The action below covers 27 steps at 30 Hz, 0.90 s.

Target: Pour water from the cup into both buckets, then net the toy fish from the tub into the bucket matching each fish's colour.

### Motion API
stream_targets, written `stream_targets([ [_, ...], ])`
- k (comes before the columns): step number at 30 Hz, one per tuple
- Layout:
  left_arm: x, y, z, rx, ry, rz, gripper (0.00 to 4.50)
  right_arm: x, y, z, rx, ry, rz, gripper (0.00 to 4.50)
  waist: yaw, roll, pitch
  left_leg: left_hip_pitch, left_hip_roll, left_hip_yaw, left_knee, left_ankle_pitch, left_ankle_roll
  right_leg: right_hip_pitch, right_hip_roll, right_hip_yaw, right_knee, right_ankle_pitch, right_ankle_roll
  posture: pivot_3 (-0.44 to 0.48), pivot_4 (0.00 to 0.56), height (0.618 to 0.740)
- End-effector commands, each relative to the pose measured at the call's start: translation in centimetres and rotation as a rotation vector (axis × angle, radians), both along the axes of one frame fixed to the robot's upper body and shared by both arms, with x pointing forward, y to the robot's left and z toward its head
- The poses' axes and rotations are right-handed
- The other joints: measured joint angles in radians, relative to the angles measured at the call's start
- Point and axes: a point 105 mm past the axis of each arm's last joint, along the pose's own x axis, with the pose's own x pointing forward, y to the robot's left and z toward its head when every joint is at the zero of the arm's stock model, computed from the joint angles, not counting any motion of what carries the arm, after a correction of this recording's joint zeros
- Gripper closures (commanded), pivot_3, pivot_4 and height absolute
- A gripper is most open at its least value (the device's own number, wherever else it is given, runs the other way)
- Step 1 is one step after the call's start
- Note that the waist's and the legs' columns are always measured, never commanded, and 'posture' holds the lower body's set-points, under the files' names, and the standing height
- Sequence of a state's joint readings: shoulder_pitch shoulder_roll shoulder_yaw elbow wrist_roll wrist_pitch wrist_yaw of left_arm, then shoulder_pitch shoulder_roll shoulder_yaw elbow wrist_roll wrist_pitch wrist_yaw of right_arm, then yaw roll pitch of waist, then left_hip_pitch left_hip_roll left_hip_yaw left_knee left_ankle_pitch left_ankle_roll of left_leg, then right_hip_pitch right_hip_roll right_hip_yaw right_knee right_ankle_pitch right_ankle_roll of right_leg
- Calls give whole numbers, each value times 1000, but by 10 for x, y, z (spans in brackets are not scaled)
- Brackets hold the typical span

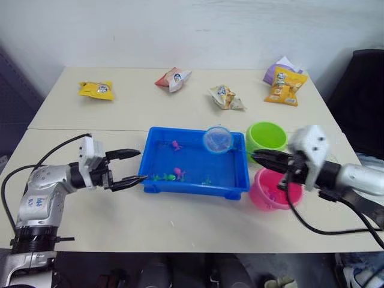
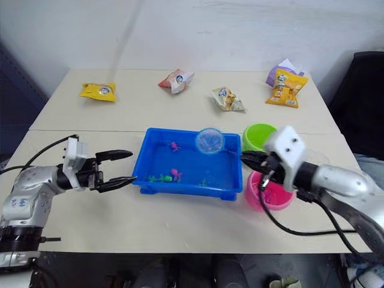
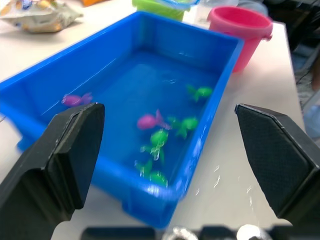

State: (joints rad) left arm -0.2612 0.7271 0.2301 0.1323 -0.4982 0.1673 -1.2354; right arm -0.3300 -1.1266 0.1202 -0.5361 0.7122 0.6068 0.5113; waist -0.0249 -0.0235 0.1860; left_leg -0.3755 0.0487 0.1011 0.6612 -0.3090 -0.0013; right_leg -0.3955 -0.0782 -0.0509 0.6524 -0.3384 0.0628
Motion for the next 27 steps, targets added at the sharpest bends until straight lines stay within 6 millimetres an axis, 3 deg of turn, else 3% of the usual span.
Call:
stream_targets([
  [1,-4,6,7,28,-50,10,22,14,5,-11,-121,-33,34,4500,4,0,0,-1,-1,-1,0,0,0,0,-1,-1,0,0,0,0,150,740],
  [12,-15,11,0,79,-10,10,22,32,37,-44,-321,-35,209,4500,-5,0,0,-2,0,0,1,0,-1,-2,-1,-1,1,0,0,0,150,740],
  [20,-10,8,2,95,9,7,22,44,65,-51,-223,-26,211,4500,-6,0,0,-2,0,1,1,1,-2,-3,-1,-1,2,0,0,0,150,740],
  [27,-9,5,3,99,13,3,22,42,76,-40,-75,40,182,4500,-6,0,0,-2,-1,1,1,1,-2,-2,-1,-1,2,0,0,0,150,740],
])
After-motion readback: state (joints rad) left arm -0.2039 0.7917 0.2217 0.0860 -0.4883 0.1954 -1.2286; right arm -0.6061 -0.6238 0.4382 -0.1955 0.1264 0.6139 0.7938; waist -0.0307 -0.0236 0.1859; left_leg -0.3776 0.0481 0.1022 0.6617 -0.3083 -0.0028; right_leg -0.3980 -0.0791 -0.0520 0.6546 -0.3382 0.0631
